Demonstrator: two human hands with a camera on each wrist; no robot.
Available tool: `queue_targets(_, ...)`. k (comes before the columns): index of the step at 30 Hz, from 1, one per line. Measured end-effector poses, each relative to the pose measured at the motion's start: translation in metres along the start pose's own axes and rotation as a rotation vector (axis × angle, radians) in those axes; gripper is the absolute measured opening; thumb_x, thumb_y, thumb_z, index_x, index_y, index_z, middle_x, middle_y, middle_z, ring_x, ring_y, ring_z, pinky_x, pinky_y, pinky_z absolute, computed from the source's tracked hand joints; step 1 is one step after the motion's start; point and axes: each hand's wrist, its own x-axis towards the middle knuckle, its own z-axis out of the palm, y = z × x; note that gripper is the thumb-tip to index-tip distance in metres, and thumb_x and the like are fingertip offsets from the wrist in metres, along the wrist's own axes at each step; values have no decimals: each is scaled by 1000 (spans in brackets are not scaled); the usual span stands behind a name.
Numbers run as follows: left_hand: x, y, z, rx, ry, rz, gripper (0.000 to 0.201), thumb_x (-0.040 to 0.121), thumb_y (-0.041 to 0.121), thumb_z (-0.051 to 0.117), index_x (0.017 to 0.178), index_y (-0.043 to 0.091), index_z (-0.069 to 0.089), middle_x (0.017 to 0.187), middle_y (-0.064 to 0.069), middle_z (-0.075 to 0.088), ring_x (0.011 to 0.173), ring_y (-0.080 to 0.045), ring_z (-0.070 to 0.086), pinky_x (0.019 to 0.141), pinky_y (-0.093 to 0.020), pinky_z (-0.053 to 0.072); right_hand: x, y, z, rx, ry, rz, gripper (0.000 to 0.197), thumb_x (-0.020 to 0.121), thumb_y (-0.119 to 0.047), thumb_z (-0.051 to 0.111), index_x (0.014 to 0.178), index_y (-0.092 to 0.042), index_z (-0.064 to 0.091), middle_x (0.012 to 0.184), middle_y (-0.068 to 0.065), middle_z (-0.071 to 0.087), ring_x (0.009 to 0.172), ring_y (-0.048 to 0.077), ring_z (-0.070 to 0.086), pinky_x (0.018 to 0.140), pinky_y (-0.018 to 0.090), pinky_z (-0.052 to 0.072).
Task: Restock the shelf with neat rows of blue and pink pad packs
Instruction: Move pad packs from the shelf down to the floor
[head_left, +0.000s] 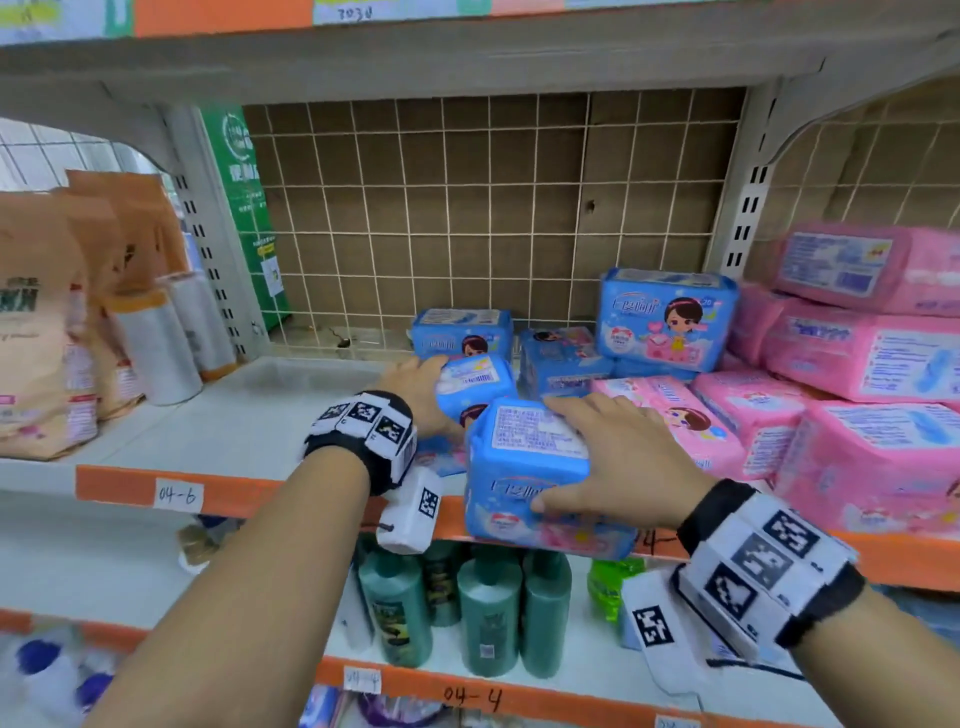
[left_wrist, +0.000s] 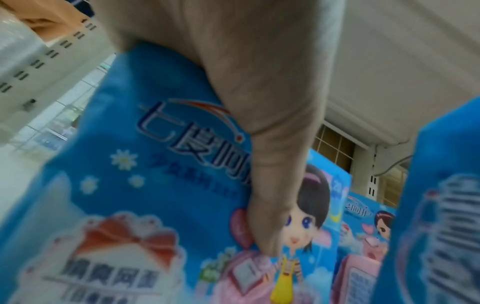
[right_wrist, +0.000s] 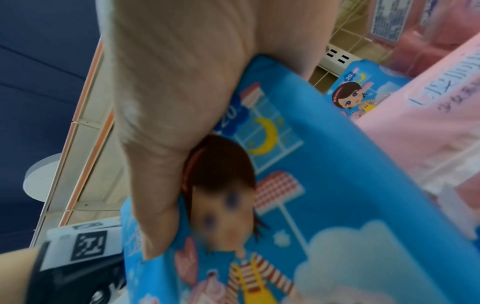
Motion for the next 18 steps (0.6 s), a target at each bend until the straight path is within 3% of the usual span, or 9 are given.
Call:
queue_targets(3, -16, -8, 4, -108, 107, -101, 103, 57, 53, 78, 142, 26, 26, 135, -9, 42, 125, -31, 37, 105, -43, 33, -1, 1, 1, 29, 31, 13, 103, 57, -75, 62, 143, -34, 21, 127, -2, 41, 121, 22, 37, 98, 38, 27)
queue_targets(7, -60, -19, 2, -421, 399, -234, 91, 53, 45, 86, 129, 20, 43, 122, -9, 51, 116, -30, 44, 102, -40, 35, -17, -2, 12, -37, 133, -17, 99, 60, -75, 58, 143, -34, 21, 127, -1, 41, 118, 22, 36, 95, 36, 24)
queue_targets(10, -105, -10, -4, -564, 609, -251, 84, 47, 37, 90, 119, 16, 51, 113, -9, 55, 110, -30, 49, 98, -44, 39, -41, -4, 19, -84, 147, -158, 92, 68, -62, 59, 145, -31, 20, 130, 1, 38, 120, 22, 34, 95, 35, 18)
queue_targets(12, -140, 4, -6, -579, 669, -243, 90, 41, 41, 89, 118, 16, 51, 113, -8, 54, 108, -27, 49, 95, -42, 40, -62, -2, 23, -65, 150, -247, 89, 67, -51, 65, 143, -25, 28, 128, 6, 43, 117, 26, 41, 95, 38, 23)
queue_targets(15, -199, 26, 12, -565, 713, -256, 92, 41, 39, 91, 120, 17, 50, 111, -4, 51, 107, -22, 48, 88, -32, 38, -100, 6, 40, 29, 256, -324, 85, 52, -43, 76, 128, -12, 54, 106, 15, 59, 92, 36, 58, 83, 42, 34)
queue_targets(18, -267, 48, 61, -567, 637, -332, 92, 42, 33, 93, 122, 19, 49, 106, 3, 47, 103, -17, 47, 83, -30, 38, -142, 20, 74, 160, 169, -314, 84, 56, -47, 75, 129, -12, 53, 107, 15, 58, 95, 35, 56, 83, 42, 33)
